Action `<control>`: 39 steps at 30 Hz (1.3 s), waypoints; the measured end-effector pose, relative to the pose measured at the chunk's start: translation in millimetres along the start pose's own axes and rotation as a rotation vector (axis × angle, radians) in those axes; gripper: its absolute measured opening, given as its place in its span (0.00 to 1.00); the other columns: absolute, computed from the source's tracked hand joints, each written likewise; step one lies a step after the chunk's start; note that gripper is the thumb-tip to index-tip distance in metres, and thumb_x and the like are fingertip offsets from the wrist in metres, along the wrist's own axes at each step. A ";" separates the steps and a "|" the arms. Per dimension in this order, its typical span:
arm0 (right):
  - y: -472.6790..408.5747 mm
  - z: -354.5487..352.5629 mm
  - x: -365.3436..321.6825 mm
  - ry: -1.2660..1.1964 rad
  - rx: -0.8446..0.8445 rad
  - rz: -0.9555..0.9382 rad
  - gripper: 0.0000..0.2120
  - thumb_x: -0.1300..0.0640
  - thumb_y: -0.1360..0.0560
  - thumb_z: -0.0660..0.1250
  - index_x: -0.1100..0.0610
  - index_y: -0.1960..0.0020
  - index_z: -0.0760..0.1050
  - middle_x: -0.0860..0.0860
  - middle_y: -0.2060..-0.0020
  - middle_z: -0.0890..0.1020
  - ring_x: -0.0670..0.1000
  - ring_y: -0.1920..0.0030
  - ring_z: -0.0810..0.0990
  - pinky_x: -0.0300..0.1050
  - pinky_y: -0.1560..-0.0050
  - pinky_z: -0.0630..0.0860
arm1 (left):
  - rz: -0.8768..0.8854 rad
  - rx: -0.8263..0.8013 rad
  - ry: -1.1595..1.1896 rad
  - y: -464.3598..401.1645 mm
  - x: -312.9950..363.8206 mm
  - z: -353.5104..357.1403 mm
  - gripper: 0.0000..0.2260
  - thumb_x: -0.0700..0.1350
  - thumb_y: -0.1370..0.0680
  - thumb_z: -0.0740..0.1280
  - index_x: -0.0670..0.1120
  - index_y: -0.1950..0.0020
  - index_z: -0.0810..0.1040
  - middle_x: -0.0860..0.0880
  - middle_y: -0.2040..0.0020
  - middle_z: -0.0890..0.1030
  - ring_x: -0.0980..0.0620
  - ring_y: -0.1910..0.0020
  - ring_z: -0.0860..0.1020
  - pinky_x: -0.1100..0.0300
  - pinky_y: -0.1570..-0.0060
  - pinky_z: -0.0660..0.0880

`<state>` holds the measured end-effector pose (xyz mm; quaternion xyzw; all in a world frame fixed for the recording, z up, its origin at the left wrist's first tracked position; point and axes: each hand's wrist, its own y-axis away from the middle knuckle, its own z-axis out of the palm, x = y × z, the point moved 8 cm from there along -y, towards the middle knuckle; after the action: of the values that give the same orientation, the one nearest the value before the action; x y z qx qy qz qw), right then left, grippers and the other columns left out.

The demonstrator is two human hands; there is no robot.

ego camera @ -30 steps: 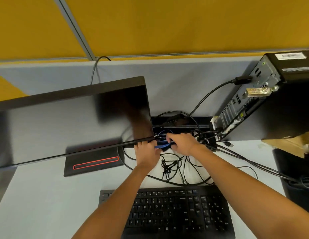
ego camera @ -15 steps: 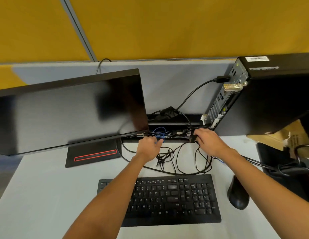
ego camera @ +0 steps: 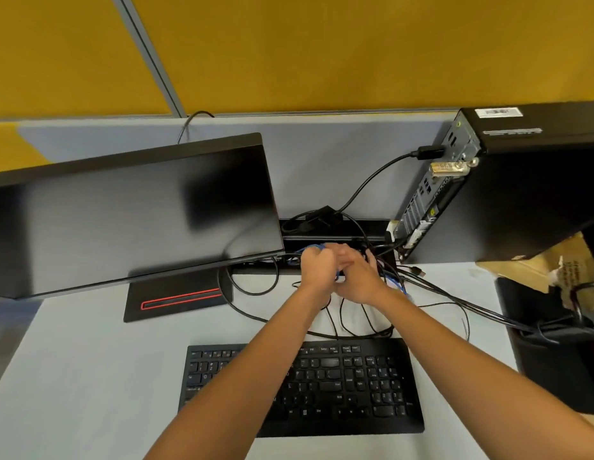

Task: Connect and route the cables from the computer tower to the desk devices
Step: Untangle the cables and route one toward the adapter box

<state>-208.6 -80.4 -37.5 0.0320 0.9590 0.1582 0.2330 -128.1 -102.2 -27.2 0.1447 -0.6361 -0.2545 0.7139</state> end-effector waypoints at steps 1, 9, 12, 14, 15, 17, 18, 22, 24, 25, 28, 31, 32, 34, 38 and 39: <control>-2.5 3.6 0.9 -0.110 0.007 0.021 0.28 0.48 0.23 0.66 0.47 0.26 0.61 0.47 0.28 0.67 0.49 0.25 0.59 0.58 0.24 0.40 | -0.009 -0.012 0.078 2.5 3.9 0.9 0.05 0.31 0.23 0.59 0.36 0.52 0.73 0.39 0.59 0.80 0.43 0.58 0.83 0.58 0.58 0.81; 12.7 1.7 4.2 -0.328 0.164 0.022 0.16 0.51 0.17 0.55 0.51 0.62 0.73 0.49 0.67 0.82 0.53 0.56 0.83 0.51 0.34 0.66 | 0.167 -0.006 -0.263 -33.1 2.2 -37.2 0.11 0.45 0.19 0.57 0.44 0.56 0.77 0.48 0.61 0.78 0.53 0.61 0.77 0.57 0.58 0.75; 37.1 -43.9 16.8 -0.475 0.336 0.072 0.20 0.53 0.19 0.59 0.54 0.69 0.65 0.52 0.76 0.72 0.58 0.69 0.82 0.51 0.67 0.74 | 0.031 -0.049 -0.562 -49.0 -30.1 -56.8 0.15 0.46 0.27 0.61 0.44 0.46 0.81 0.46 0.50 0.79 0.49 0.50 0.75 0.56 0.48 0.71; 52.7 -74.6 19.4 -0.451 0.434 0.032 0.19 0.55 0.20 0.61 0.57 0.68 0.66 0.54 0.77 0.70 0.57 0.73 0.77 0.48 0.70 0.71 | 0.042 -0.204 -1.002 -47.9 -48.9 -50.2 0.21 0.41 0.26 0.62 0.50 0.34 0.76 0.47 0.36 0.71 0.48 0.38 0.69 0.55 0.38 0.66; 57.7 -85.7 16.6 -0.397 0.470 -0.006 0.18 0.55 0.20 0.62 0.58 0.67 0.67 0.56 0.76 0.71 0.57 0.73 0.73 0.47 0.70 0.70 | 0.078 -0.239 -1.199 -44.5 -52.1 -45.3 0.21 0.43 0.26 0.63 0.54 0.34 0.74 0.50 0.31 0.67 0.48 0.33 0.64 0.52 0.34 0.62; 61.9 -90.8 6.5 -0.266 0.458 -0.068 0.14 0.54 0.20 0.62 0.55 0.64 0.69 0.53 0.75 0.72 0.53 0.73 0.70 0.47 0.70 0.69 | 0.168 -0.246 -1.288 -35.5 -50.6 -28.1 0.15 0.48 0.25 0.65 0.57 0.39 0.76 0.52 0.28 0.63 0.48 0.29 0.60 0.49 0.32 0.57; 62.3 -84.9 2.6 -0.222 0.413 -0.091 0.10 0.54 0.20 0.61 0.52 0.60 0.70 0.51 0.74 0.74 0.52 0.73 0.71 0.48 0.69 0.70 | 0.227 -0.207 -1.205 -29.3 -44.1 -19.3 0.11 0.50 0.25 0.66 0.55 0.43 0.77 0.52 0.30 0.65 0.48 0.30 0.62 0.49 0.34 0.58; 60.1 -50.3 14.6 -0.152 0.041 -0.029 0.08 0.55 0.18 0.56 0.52 0.49 0.73 0.52 0.63 0.80 0.55 0.61 0.78 0.51 0.57 0.74 | 0.305 0.022 -1.195 -26.7 -17.4 -25.6 0.18 0.53 0.27 0.70 0.47 0.43 0.70 0.48 0.41 0.70 0.46 0.39 0.71 0.52 0.43 0.65; 71.1 -30.7 32.5 -0.010 -0.273 0.060 0.08 0.54 0.21 0.58 0.51 0.51 0.75 0.50 0.55 0.81 0.54 0.52 0.79 0.51 0.48 0.74 | 0.169 0.065 -1.510 -32.0 -25.2 -59.2 0.27 0.52 0.28 0.69 0.46 0.32 0.65 0.44 0.34 0.68 0.43 0.34 0.67 0.47 0.36 0.63; 78.4 -24.9 43.0 0.045 -0.374 0.105 0.06 0.52 0.23 0.60 0.49 0.52 0.75 0.49 0.54 0.80 0.53 0.51 0.79 0.50 0.47 0.75 | 0.111 0.102 -1.600 -32.3 -27.3 -81.1 0.29 0.50 0.27 0.68 0.47 0.29 0.62 0.42 0.32 0.66 0.41 0.32 0.65 0.45 0.34 0.62; 90.4 -8.9 57.5 0.049 -0.475 0.204 0.06 0.50 0.27 0.65 0.49 0.52 0.73 0.49 0.58 0.78 0.52 0.58 0.78 0.45 0.57 0.74 | 0.134 0.230 -1.618 -25.5 -28.5 -134.5 0.21 0.39 0.25 0.65 0.44 0.32 0.67 0.43 0.34 0.69 0.43 0.36 0.70 0.49 0.38 0.69; 90.0 20.8 52.9 0.110 -0.527 0.221 0.12 0.48 0.28 0.70 0.52 0.50 0.71 0.52 0.50 0.77 0.53 0.52 0.76 0.45 0.53 0.72 | 0.195 0.136 -1.712 -22.7 -31.4 -148.2 0.14 0.34 0.25 0.62 0.43 0.40 0.76 0.45 0.41 0.76 0.46 0.43 0.76 0.55 0.42 0.72; 89.9 32.2 49.4 0.105 -0.557 0.227 0.15 0.47 0.27 0.70 0.52 0.49 0.69 0.52 0.48 0.75 0.52 0.51 0.75 0.46 0.52 0.72 | 0.207 0.077 -1.687 -21.7 -31.6 -146.4 0.14 0.35 0.25 0.62 0.45 0.43 0.78 0.46 0.42 0.77 0.45 0.45 0.77 0.55 0.44 0.74; 89.3 49.7 45.5 0.098 -0.624 0.255 0.21 0.42 0.27 0.69 0.53 0.44 0.67 0.52 0.45 0.69 0.54 0.46 0.73 0.47 0.46 0.73 | 0.242 -0.051 -1.620 -15.7 -31.8 -130.4 0.13 0.36 0.27 0.62 0.47 0.46 0.78 0.48 0.44 0.78 0.45 0.47 0.77 0.55 0.48 0.74; 64.8 31.5 35.7 0.103 -0.296 0.221 0.22 0.36 0.23 0.59 0.55 0.48 0.74 0.56 0.37 0.63 0.60 0.34 0.63 0.53 0.34 0.67 | 0.425 -0.144 -1.379 -1.4 -21.9 -83.9 0.04 0.43 0.24 0.64 0.46 0.54 0.78 0.48 0.53 0.81 0.45 0.52 0.78 0.56 0.55 0.74; 59.7 18.6 27.7 0.143 -0.160 0.160 0.23 0.38 0.21 0.57 0.56 0.50 0.77 0.55 0.38 0.64 0.59 0.37 0.64 0.53 0.35 0.66 | 0.440 -0.150 -1.303 -0.7 -19.7 -76.3 0.05 0.43 0.22 0.63 0.46 0.54 0.79 0.47 0.55 0.82 0.44 0.53 0.78 0.55 0.56 0.74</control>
<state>-225.5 -14.7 -46.2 0.0783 0.9519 0.2539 0.1523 -54.5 -100.9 -55.4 -0.2198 -0.9306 -0.1821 0.2292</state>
